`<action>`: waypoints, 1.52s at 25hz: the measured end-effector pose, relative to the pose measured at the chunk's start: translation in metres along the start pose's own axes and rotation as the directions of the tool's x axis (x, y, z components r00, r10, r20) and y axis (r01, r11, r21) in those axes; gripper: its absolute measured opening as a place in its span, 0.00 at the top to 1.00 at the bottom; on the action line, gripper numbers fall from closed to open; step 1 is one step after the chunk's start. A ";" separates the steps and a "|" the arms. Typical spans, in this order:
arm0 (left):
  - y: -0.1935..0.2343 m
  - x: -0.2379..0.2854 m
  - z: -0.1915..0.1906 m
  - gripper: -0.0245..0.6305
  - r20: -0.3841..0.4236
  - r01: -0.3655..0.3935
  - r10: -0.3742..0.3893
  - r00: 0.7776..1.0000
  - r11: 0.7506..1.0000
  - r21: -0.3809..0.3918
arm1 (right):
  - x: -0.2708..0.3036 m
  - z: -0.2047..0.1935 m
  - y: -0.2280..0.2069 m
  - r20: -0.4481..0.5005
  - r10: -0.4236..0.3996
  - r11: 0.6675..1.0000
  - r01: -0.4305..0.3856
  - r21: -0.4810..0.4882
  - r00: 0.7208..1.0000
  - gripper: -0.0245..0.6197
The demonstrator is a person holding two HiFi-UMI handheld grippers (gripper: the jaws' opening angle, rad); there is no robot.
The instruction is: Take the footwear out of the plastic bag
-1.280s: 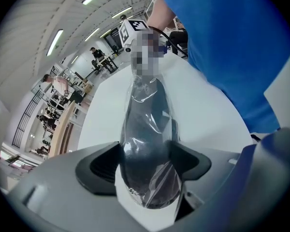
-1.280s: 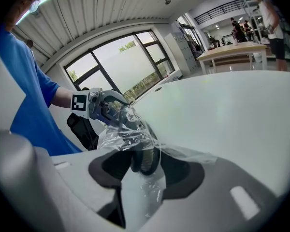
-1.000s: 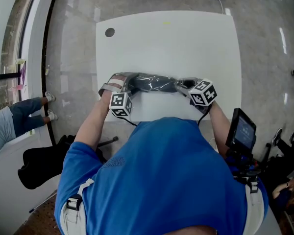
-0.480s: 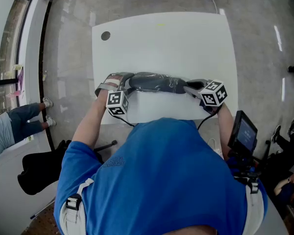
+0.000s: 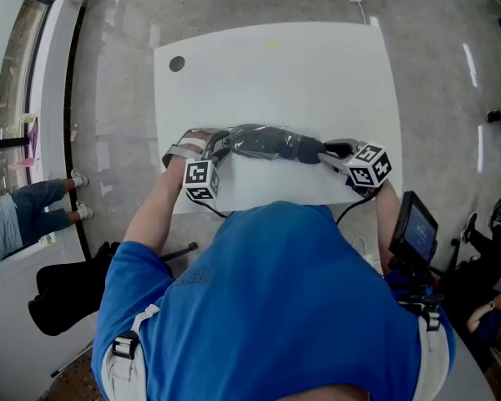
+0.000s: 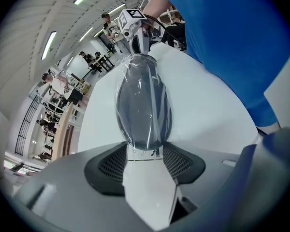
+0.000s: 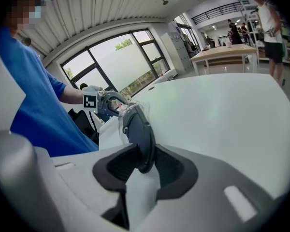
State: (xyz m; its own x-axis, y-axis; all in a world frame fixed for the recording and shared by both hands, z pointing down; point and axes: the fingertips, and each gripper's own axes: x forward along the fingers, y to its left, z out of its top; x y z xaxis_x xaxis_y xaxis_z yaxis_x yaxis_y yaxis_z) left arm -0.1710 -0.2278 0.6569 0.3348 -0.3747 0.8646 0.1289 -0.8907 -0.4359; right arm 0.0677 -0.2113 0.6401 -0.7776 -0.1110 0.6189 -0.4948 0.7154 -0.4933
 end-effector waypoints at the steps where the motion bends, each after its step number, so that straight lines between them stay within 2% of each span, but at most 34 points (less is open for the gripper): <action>1: 0.000 0.000 0.000 0.60 -0.001 -0.003 0.003 1.000 1.000 0.005 | 0.000 0.000 0.001 -0.007 0.007 1.000 -0.007 -0.011 1.000 0.79; 8: -0.002 -0.001 0.002 0.61 0.001 -0.046 0.046 0.999 0.998 0.038 | 0.008 0.003 0.002 -0.013 0.070 0.997 -0.070 0.010 0.997 0.67; 12: -0.005 -0.002 0.006 0.61 -0.004 -0.039 0.039 0.999 0.999 0.033 | 0.017 -0.006 0.004 -0.085 0.080 0.997 -0.080 0.000 0.993 0.67; 15: -0.007 0.000 0.002 0.61 -0.003 -0.048 0.048 0.999 0.999 0.024 | 0.019 -0.014 0.002 -0.132 0.054 0.998 -0.055 -0.003 0.990 0.73; 19: -0.006 0.000 -0.001 0.62 0.002 -0.043 0.043 0.999 0.999 0.012 | 0.015 -0.016 0.001 -0.136 0.058 0.998 -0.056 0.017 0.989 0.78; 29: 0.002 0.008 -0.026 0.63 -0.032 -0.039 0.039 0.999 0.999 -0.010 | -0.027 -0.040 -0.028 -0.125 0.013 0.996 -0.002 0.088 0.992 0.80; 38: 0.007 0.018 -0.033 0.63 -0.036 -0.023 0.022 0.999 0.999 -0.040 | -0.034 -0.046 -0.030 -0.087 0.004 0.991 0.008 0.132 0.996 0.82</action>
State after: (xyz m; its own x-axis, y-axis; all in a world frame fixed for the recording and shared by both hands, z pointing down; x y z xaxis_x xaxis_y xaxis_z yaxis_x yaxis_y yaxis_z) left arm -0.1952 -0.2494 0.6775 0.3035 -0.4032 0.8633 0.0831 -0.8914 -0.4455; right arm 0.1269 -0.1968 0.6621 -0.7425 -0.0477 0.6681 -0.5478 0.6173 -0.5646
